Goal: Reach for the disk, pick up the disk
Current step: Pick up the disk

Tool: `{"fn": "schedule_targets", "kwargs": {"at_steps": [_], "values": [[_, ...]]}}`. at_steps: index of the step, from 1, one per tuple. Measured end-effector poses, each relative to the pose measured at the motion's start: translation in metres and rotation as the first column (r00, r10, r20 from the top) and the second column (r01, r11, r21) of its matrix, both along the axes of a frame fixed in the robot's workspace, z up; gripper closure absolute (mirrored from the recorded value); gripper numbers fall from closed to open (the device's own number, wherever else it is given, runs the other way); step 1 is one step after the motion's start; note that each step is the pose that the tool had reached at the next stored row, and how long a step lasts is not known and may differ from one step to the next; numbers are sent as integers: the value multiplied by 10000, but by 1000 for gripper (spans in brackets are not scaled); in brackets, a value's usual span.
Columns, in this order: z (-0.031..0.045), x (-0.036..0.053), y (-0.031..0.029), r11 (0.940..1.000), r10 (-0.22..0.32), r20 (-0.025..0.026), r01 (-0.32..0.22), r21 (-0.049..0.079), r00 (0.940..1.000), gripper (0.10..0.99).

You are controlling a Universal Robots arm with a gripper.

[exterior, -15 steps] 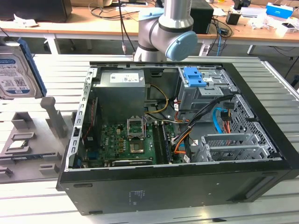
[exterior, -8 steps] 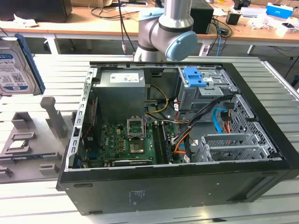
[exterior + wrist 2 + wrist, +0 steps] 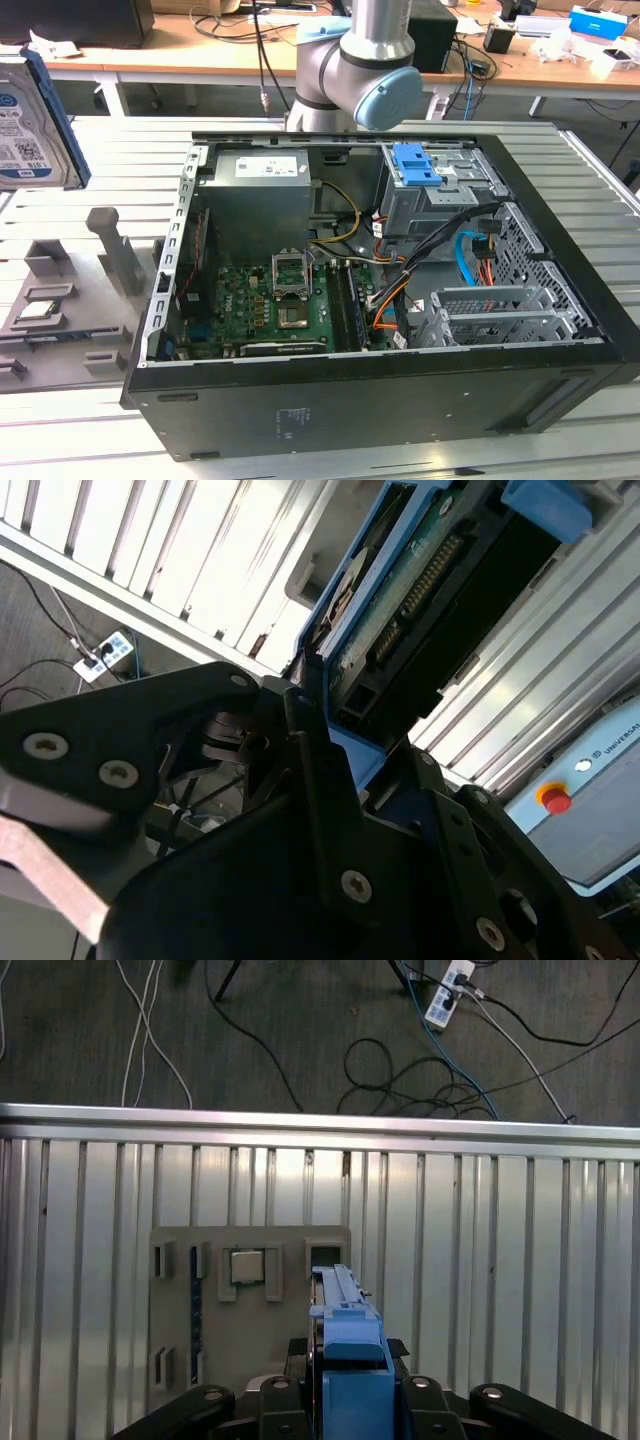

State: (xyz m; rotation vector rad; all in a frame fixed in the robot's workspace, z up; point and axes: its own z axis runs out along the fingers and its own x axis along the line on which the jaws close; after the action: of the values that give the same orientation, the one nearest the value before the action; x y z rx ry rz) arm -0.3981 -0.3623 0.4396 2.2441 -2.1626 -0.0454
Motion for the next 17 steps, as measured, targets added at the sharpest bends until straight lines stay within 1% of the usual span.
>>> {"fn": "schedule_targets", "kwargs": {"at_steps": [1,7,8,9,10,11,12,14,15,17], "values": [[36,0,0,10000,0,0,0,0,10000,718],[137,1,0,10000,0,0,0,0,10000,718],[305,2,0,10000,0,0,0,0,10000,718],[417,3,0,10000,0,0,0,0,10000,718],[555,5,0,10000,-1,-1,1,-1,10000,718],[624,6,0,10000,0,-1,0,0,10000,718],[652,6,0,10000,0,-1,0,0,10000,718],[680,7,0,10000,0,-1,0,-1,10000,718],[715,7,0,10000,0,-1,0,0,10000,718],[743,7,0,10000,0,-1,0,0,10000,718]]}}
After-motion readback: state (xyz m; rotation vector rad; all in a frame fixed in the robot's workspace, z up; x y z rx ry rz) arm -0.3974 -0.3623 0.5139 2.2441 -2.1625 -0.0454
